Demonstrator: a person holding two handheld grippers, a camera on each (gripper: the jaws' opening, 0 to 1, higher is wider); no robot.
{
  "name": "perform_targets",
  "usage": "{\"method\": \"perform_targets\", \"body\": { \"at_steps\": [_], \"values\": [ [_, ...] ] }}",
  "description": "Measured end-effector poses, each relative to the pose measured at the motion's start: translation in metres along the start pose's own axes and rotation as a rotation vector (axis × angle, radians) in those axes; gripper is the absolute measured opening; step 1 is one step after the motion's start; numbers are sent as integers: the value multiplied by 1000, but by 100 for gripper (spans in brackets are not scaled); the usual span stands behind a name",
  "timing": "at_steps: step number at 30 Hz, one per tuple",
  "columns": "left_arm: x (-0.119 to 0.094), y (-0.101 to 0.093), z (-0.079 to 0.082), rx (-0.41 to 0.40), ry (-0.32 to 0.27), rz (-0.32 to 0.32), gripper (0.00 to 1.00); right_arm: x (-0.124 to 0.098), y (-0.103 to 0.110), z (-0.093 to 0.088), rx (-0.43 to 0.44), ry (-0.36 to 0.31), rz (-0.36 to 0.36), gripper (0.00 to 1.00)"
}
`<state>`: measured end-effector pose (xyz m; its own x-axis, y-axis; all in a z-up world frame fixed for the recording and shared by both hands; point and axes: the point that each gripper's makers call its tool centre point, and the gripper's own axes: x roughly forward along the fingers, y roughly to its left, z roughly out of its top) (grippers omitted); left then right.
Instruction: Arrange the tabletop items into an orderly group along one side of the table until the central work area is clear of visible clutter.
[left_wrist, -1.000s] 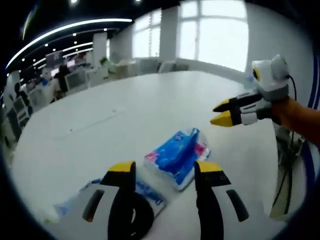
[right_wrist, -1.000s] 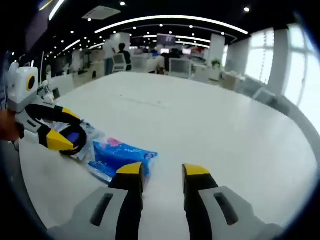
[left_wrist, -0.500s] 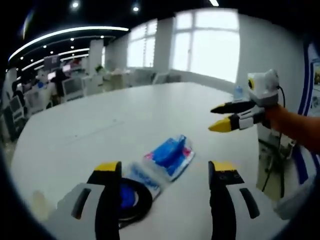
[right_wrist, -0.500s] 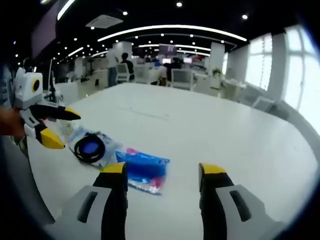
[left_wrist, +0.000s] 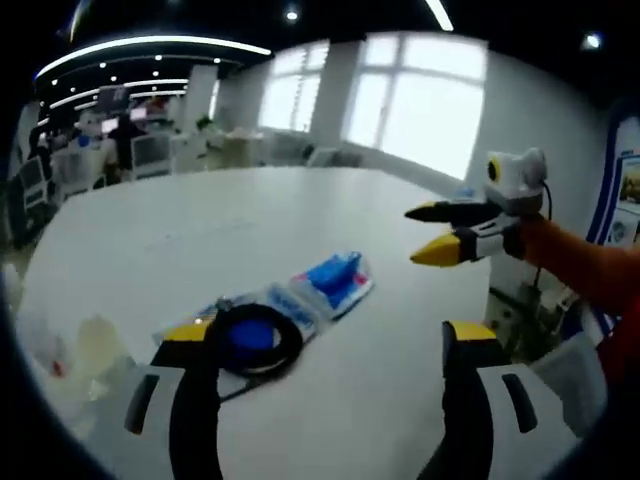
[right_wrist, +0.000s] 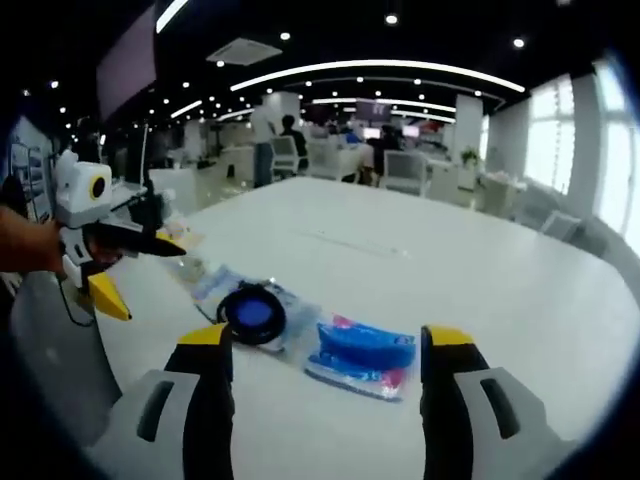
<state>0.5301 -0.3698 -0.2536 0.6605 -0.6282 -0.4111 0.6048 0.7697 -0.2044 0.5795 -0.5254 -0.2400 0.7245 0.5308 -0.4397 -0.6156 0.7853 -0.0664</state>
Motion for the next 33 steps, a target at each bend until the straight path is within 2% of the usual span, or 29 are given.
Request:
{"method": "perform_targets", "body": {
  "at_steps": [7, 13, 20, 26, 30, 33],
  "values": [
    [-29, 12, -9, 13, -5, 25, 89, 5, 39, 1, -20, 0, 62, 76],
    [-61, 33, -19, 14, -6, 74, 89, 13, 68, 1, -31, 4, 109, 77],
    [-92, 54, -35, -22, -23, 130, 89, 28, 97, 2, -40, 12, 166, 77],
    [-105, 64, -44, -57, -43, 164, 88, 36, 112, -1, -54, 23, 202, 76],
    [-106, 66, -44, -95, -65, 177, 88, 43, 119, -10, -46, 45, 219, 76],
    [-105, 67, -38, -89, -86, 183, 87, 46, 122, -13, -37, 51, 228, 75]
  ]
}}
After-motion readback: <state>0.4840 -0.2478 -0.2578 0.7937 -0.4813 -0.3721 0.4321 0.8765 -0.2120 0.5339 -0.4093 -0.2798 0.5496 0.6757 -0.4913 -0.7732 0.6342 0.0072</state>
